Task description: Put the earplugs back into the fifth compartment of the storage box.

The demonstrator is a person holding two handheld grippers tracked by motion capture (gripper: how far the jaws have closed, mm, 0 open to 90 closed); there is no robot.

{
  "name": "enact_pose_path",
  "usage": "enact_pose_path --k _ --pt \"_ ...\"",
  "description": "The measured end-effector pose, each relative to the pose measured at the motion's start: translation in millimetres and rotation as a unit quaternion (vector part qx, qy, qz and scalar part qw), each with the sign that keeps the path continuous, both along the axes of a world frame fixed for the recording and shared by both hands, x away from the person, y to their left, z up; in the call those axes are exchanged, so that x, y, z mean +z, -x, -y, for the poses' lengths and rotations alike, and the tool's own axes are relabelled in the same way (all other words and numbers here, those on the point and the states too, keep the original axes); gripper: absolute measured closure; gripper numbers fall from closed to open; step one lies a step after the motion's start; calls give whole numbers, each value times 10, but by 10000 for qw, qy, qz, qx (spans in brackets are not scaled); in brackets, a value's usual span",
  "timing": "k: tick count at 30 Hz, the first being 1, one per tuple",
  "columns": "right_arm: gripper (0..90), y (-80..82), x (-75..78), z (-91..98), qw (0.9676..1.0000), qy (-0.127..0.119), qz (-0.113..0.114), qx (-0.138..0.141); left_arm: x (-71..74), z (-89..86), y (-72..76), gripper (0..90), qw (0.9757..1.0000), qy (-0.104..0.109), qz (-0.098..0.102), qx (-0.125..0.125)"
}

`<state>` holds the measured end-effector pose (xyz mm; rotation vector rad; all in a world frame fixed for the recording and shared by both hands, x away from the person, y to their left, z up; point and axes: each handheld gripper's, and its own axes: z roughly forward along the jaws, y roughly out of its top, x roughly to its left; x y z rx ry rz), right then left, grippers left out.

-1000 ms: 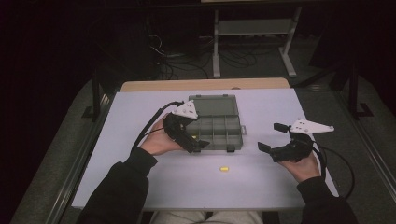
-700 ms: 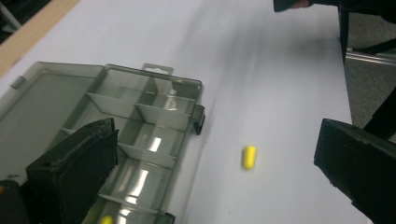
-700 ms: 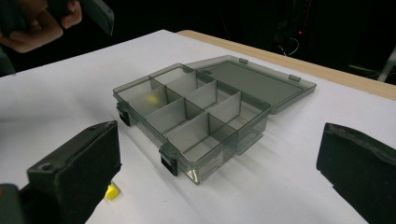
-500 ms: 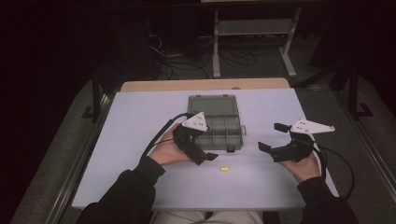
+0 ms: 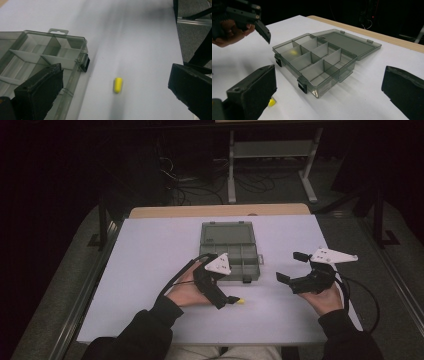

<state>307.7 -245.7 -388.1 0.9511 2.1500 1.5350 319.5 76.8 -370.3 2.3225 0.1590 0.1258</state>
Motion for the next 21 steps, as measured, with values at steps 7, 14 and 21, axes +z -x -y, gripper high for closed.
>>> enact_pose_path --k 7,14,21 --pt "0 -1 -1 -2 10000 9 1 7 -105 62 43 0 9999 -95 -25 -60" --pt "0 -3 -2 -3 10000 12 -2 18 -284 170 59 5 9995 -260 -125 -162" --pt "0 -7 -3 -2 10000 7 3 21 -378 216 41 115 9983 -391 -261 -345"
